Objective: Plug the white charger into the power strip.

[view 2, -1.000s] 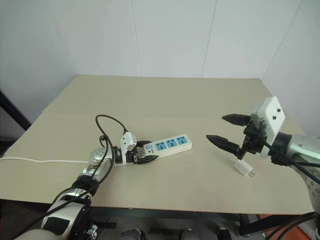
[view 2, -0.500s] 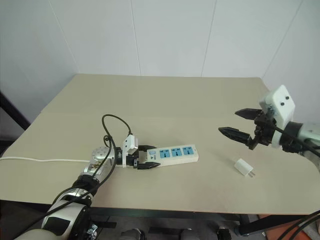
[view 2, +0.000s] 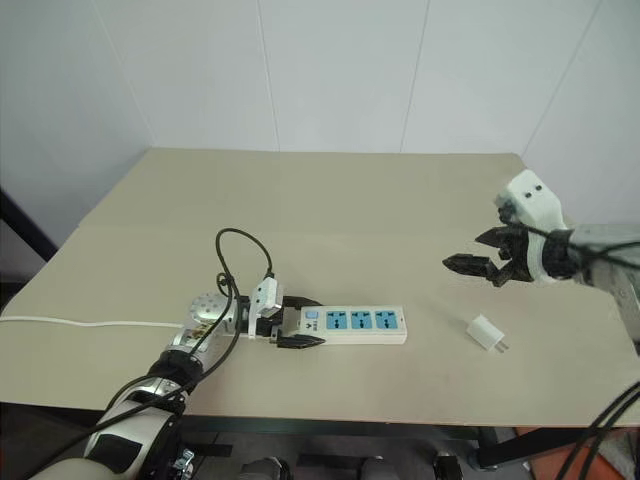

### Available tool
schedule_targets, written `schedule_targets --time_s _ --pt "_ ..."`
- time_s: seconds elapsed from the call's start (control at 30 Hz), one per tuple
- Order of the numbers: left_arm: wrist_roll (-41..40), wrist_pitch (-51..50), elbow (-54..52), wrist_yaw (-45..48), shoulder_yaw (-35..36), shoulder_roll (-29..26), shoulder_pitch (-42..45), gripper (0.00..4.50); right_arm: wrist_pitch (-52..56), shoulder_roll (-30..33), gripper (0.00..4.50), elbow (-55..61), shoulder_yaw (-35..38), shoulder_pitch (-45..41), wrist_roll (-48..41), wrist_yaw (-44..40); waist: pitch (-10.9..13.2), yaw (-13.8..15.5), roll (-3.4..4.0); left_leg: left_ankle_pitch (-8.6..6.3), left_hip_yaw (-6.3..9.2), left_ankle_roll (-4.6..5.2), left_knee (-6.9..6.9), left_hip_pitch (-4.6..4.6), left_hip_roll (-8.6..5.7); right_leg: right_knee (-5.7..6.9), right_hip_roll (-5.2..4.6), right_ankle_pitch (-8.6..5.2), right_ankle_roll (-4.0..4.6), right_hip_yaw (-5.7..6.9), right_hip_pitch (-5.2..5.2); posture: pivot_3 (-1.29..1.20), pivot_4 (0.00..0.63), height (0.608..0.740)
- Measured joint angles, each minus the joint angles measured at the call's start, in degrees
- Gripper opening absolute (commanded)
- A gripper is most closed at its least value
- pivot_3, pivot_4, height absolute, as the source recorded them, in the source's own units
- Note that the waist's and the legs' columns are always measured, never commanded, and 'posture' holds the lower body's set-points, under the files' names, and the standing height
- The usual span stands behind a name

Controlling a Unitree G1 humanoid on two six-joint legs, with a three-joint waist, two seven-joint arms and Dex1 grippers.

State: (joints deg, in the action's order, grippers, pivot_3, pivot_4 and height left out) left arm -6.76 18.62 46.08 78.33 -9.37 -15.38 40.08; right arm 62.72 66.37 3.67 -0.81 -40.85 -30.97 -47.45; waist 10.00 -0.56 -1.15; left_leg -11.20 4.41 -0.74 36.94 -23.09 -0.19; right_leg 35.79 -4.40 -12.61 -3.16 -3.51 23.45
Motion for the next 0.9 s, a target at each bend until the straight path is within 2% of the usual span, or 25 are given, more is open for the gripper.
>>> schedule_targets --time_s 0.13,0.23,0.33,0.43,0.57,0.9 --pt "-0.2 -0.1 -0.4 0.3 -0.2 0.0 0.0 3.28 9.0 1.8 4.5 -7.3 -12.4 -12.1 4.2 -4.6 0.0 0.0 0.02 0.0 -0.02 0.0 0.0 -0.23 -0.01 0.02 -0.01 0.0 0.01 -0.01 0.28 0.0 0.15 0.74" --pt "-0.3 -0.1 -0.5 0.4 -0.2 0.0 0.1 3.28 10.6 1.8 4.5 -12.7 -22.7 -18.8 8.7 -10.2 0.0 0.1 0.02 0.0 -0.07 0.0 0.03 -0.39 -0.03 0.11 -0.02 0.0 0.0 -0.06 0.54 0.0 0.15 0.74" --pt "-0.3 -0.2 -0.8 0.4 -0.2 0.0 0.0 3.28 10.2 1.1 4.5 -16.6 -31.5 -22.0 13.2 -16.3 0.0 0.1 0.02 0.0 -0.08 0.0 0.04 -0.47 -0.04 0.14 -0.02 0.01 -0.01 -0.07 0.63 0.0 0.15 0.74" --pt "-0.3 -0.4 -1.7 0.4 -0.3 -0.1 -0.4 3.28 9.0 0.1 4.5 -18.3 -36.8 -22.5 16.5 -21.2 0.0 0.0 0.04 0.01 -0.08 -0.01 0.05 -0.56 -0.04 0.17 -0.02 0.02 -0.02 -0.08 0.72 0.0 0.15 0.74" --pt "-0.3 -1.4 -3.1 0.3 -0.3 0.0 -1.1 3.28 7.2 -1.5 4.5 -18.9 -40.8 -22.3 19.7 -25.0 0.0 -0.1 0.04 0.01 -0.08 -0.01 0.06 -0.54 -0.04 0.21 -0.01 0.02 -0.02 -0.08 0.72 0.0 0.15 0.74" --pt "-0.4 -2.9 -5.5 -0.4 -0.3 -0.2 -2.4 3.28 4.7 -4.2 4.5 -20.7 -41.1 -18.2 24.2 -26.2 0.0 -0.2 0.06 0.01 -0.08 -0.02 0.07 -0.51 -0.04 0.25 0.0 0.02 -0.01 -0.09 0.72 0.0 0.15 0.74"
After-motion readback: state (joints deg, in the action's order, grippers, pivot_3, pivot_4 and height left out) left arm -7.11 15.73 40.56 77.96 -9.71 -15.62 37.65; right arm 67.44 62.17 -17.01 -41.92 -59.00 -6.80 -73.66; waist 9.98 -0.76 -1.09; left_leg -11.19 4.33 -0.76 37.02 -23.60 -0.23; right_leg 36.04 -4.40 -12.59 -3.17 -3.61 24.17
